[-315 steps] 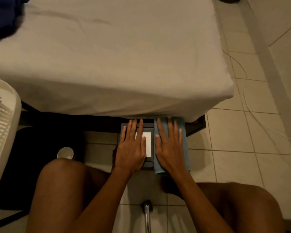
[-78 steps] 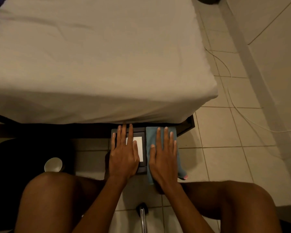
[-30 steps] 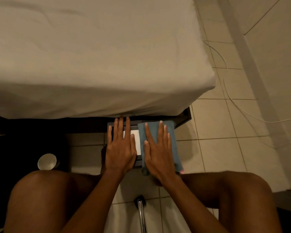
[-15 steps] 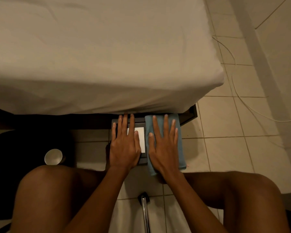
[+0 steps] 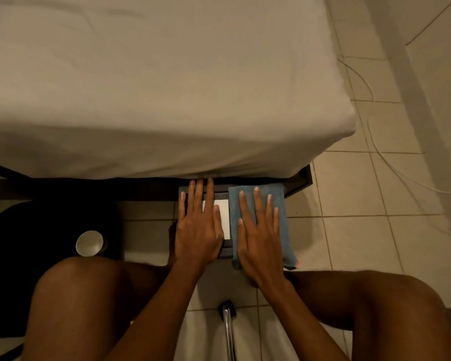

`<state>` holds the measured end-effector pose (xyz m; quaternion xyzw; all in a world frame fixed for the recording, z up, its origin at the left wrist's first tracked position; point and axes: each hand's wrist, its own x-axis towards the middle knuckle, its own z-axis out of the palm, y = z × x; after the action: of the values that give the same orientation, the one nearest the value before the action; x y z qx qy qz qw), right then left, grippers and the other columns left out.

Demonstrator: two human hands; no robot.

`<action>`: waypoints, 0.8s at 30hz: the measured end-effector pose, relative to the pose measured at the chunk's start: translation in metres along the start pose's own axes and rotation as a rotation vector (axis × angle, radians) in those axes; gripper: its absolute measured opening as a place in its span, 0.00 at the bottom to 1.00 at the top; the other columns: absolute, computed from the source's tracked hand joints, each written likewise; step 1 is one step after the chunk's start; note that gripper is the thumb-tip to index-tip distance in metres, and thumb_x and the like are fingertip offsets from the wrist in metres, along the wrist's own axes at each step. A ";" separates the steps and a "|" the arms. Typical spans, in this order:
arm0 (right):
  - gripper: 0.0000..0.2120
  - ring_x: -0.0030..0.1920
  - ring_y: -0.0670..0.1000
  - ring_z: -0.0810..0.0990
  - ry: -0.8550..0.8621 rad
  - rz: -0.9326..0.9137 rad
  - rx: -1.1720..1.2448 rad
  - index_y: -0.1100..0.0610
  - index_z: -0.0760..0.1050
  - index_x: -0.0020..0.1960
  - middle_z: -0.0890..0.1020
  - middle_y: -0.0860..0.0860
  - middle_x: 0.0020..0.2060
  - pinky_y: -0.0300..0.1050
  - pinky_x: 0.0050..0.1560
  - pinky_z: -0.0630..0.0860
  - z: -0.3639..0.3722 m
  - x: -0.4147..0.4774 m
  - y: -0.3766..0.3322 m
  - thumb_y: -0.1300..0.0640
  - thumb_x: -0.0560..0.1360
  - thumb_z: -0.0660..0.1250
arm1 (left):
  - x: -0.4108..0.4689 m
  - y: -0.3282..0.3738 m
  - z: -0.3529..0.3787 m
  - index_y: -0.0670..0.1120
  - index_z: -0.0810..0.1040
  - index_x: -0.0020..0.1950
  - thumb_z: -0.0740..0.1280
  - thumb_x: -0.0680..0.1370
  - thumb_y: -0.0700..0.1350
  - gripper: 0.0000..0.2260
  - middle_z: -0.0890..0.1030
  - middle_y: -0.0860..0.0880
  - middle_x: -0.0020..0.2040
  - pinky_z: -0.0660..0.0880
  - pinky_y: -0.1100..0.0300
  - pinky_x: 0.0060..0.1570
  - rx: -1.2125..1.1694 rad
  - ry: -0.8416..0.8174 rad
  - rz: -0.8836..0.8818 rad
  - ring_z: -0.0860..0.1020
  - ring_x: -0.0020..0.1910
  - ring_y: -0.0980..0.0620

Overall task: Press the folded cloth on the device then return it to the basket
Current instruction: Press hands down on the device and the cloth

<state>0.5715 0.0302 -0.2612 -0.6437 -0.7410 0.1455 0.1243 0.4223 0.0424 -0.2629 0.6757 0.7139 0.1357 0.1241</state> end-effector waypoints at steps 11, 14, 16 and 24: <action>0.27 0.81 0.53 0.41 0.039 0.092 0.084 0.51 0.47 0.82 0.45 0.53 0.81 0.57 0.79 0.44 -0.009 0.025 -0.010 0.49 0.84 0.48 | 0.000 0.001 0.000 0.46 0.47 0.82 0.45 0.84 0.51 0.26 0.50 0.45 0.82 0.46 0.48 0.79 -0.010 -0.005 -0.004 0.46 0.81 0.50; 0.27 0.81 0.52 0.42 -0.007 0.008 0.109 0.51 0.48 0.81 0.48 0.52 0.81 0.56 0.79 0.44 -0.008 0.005 -0.005 0.49 0.84 0.47 | 0.001 0.001 0.000 0.47 0.46 0.82 0.45 0.84 0.51 0.26 0.51 0.45 0.82 0.46 0.49 0.79 -0.019 -0.001 -0.003 0.47 0.81 0.49; 0.27 0.81 0.51 0.41 -0.037 0.002 0.075 0.50 0.45 0.81 0.46 0.51 0.81 0.55 0.79 0.42 -0.006 0.006 -0.003 0.47 0.84 0.45 | 0.000 0.000 0.001 0.46 0.46 0.82 0.45 0.84 0.51 0.26 0.51 0.45 0.82 0.46 0.49 0.79 -0.014 0.009 0.000 0.47 0.81 0.49; 0.28 0.80 0.49 0.37 -0.081 0.015 0.052 0.47 0.42 0.81 0.42 0.49 0.81 0.53 0.79 0.38 -0.010 0.016 -0.004 0.45 0.83 0.42 | 0.000 0.000 0.001 0.46 0.47 0.82 0.46 0.84 0.51 0.26 0.52 0.44 0.82 0.47 0.48 0.79 -0.016 0.000 -0.003 0.47 0.81 0.49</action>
<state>0.5695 0.0465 -0.2508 -0.6395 -0.7364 0.1918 0.1097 0.4229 0.0428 -0.2635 0.6736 0.7138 0.1412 0.1295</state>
